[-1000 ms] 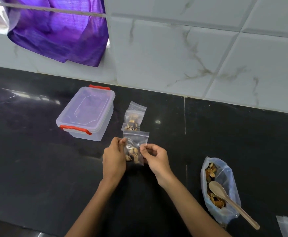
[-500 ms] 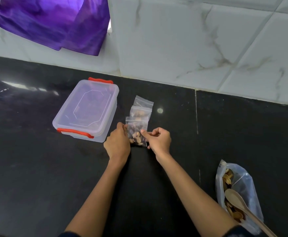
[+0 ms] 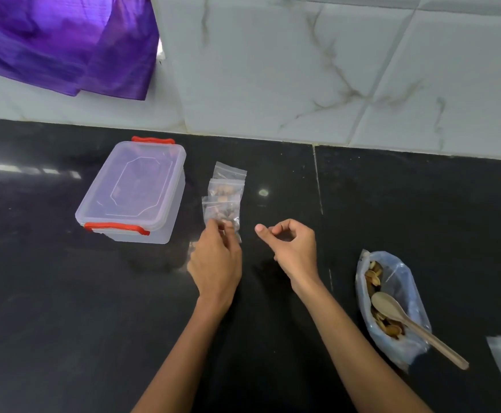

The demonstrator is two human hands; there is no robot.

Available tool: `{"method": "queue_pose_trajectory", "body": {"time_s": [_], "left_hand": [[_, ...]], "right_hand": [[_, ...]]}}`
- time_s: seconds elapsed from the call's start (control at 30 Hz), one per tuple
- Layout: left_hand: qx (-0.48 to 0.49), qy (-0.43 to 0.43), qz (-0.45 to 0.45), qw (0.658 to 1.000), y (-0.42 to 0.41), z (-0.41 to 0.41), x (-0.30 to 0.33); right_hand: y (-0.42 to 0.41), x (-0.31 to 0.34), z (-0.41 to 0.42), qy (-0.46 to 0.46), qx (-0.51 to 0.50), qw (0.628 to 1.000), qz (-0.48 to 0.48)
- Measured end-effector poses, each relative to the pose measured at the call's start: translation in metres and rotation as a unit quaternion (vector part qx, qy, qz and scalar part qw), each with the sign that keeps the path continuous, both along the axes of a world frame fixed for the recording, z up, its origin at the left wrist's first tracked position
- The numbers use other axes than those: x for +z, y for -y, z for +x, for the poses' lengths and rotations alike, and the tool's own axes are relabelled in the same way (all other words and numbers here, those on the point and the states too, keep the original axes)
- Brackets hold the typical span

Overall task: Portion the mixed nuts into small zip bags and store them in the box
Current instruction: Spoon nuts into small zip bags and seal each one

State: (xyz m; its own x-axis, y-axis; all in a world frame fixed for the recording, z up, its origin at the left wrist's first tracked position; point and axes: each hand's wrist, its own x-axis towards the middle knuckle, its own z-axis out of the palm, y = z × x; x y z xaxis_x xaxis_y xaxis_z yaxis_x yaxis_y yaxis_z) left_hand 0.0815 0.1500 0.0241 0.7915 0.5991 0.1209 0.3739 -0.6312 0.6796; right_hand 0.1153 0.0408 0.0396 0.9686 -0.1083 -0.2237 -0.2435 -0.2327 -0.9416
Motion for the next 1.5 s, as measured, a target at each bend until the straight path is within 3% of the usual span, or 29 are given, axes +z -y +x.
{"method": "queue_pose_trajectory", "body": {"time_s": [0.3,0.47,0.57,0.67,0.77,0.87,1.17,1.27,1.33,1.5], "left_hand": [[-0.185,0.065,0.077,0.977,0.069,-0.044,0.007],[-0.257,0.029,0.104,0.96,0.09,-0.061,0.006],[-0.274,0.026,0.096,0.956,0.103,-0.07,0.006],[-0.29,0.018,0.096,0.952,0.113,-0.079,0.007],[-0.303,0.012,0.095,0.948,0.121,-0.088,0.008],[-0.305,0.009,0.091,0.948,0.127,-0.096,0.01],[-0.301,-0.001,0.093,0.949,0.137,-0.105,0.013],[-0.294,0.006,0.09,0.951,0.138,-0.104,0.016],[-0.289,0.01,0.084,0.954,0.138,-0.103,0.019],[-0.273,0.038,0.046,0.96,0.138,-0.104,0.033]], "right_hand": [[0.115,0.067,-0.076,0.048,-0.001,0.998,0.027],[0.197,0.09,-0.128,0.147,-0.124,0.981,-0.005],[0.245,0.065,-0.149,0.149,-0.249,0.953,-0.09],[0.282,0.015,-0.159,0.075,-0.3,0.933,-0.184],[0.293,-0.023,-0.163,0.0,-0.276,0.91,-0.309],[0.293,-0.039,-0.164,-0.01,-0.241,0.882,-0.405],[0.287,-0.048,-0.162,0.011,-0.211,0.831,-0.514],[0.289,-0.05,-0.16,0.017,-0.213,0.84,-0.5],[0.286,-0.044,-0.163,0.039,-0.251,0.864,-0.435],[0.251,0.017,-0.174,0.202,-0.34,0.883,-0.253]]}}
